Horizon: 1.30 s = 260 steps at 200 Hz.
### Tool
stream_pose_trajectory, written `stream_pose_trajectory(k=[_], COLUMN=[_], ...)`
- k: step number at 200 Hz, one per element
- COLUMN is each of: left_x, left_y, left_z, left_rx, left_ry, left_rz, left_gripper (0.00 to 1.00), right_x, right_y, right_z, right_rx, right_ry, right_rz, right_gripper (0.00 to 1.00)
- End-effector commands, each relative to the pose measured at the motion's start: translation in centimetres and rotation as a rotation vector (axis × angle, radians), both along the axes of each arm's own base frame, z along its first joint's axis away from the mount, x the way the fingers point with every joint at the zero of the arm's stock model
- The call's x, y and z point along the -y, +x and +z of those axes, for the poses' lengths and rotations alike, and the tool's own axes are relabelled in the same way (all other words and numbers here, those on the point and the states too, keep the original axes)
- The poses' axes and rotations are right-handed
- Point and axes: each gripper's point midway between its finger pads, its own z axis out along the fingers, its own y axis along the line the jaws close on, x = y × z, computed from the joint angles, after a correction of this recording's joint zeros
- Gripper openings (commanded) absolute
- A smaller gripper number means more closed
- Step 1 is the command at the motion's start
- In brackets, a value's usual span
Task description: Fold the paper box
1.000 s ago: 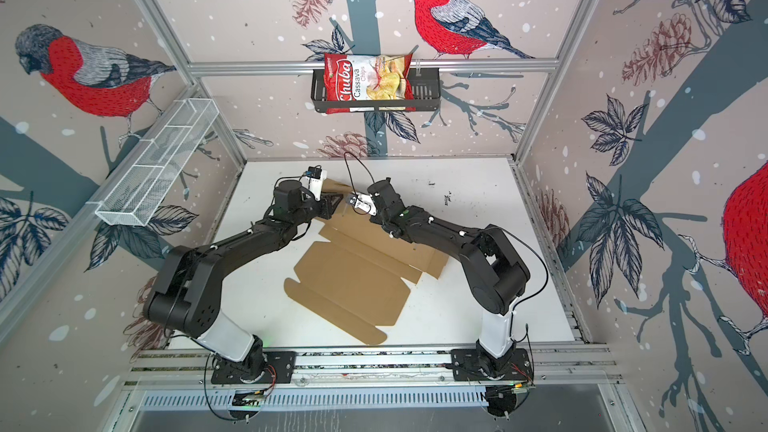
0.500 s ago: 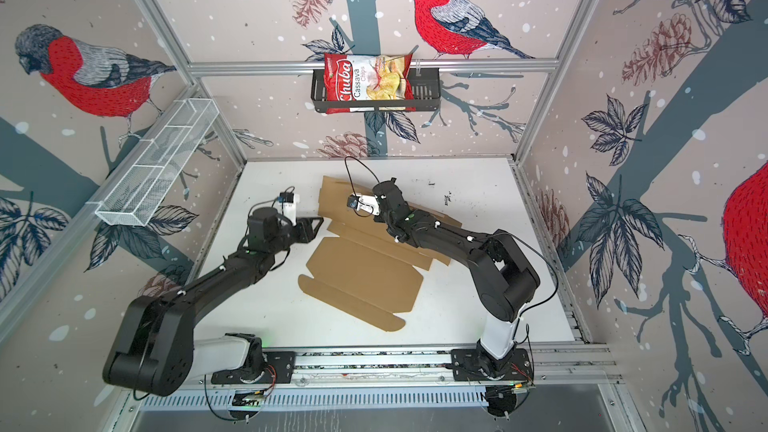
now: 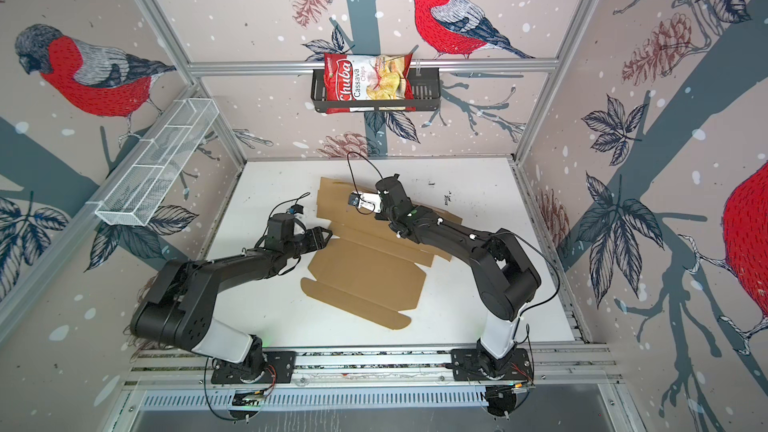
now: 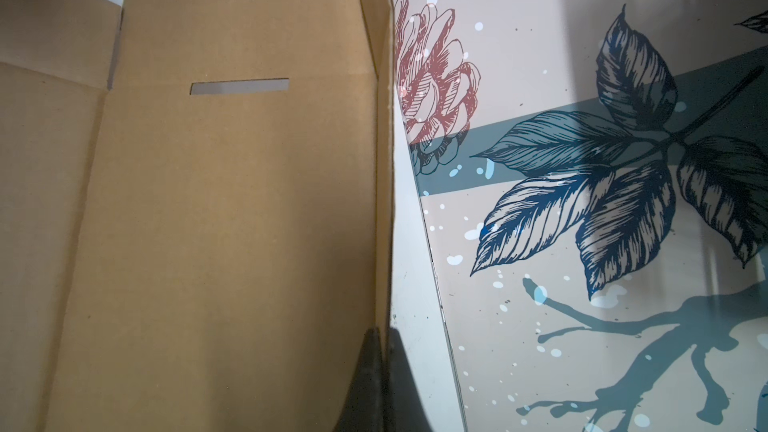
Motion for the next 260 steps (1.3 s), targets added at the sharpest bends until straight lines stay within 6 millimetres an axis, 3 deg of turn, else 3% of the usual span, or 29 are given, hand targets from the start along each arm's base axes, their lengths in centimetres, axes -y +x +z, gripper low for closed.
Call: stream_pose_trajectory(k=[1,60,150,203,260], left_x=[0.3,1.1,2.6,-0.4,2.0], left_y=[1.2,2.2,1.7,3.1,4.1], left_z=[0.2,-2.0,0.1,-1.1,-1.3], left_rx=[0.029,-0.003,0.076,0.023,0.036], left_ry=[-0.004,-0.007,-0.019,0.052,-0.045], left_rz=[-0.001,-0.022,-0.105,-0.019,-0.09], left_gripper=[0.64,0.62,0.49,0.6,0.64], right_x=[-0.6,-0.6,-0.3,-0.2,-0.3], right_y=[0.1,0.1,0.1,0.0,0.0], right_z=[0.7,0.6,0.4,0.1,-0.1], right_rx=[0.01,0.0,-0.008,-0.013,-0.02], right_ry=[0.031,0.044,0.051,0.047,0.047], right_rz=[0.016,0.02,0.015,0.017,0.024], right_gripper=[0.0,0.0,0.0,0.0,0.0])
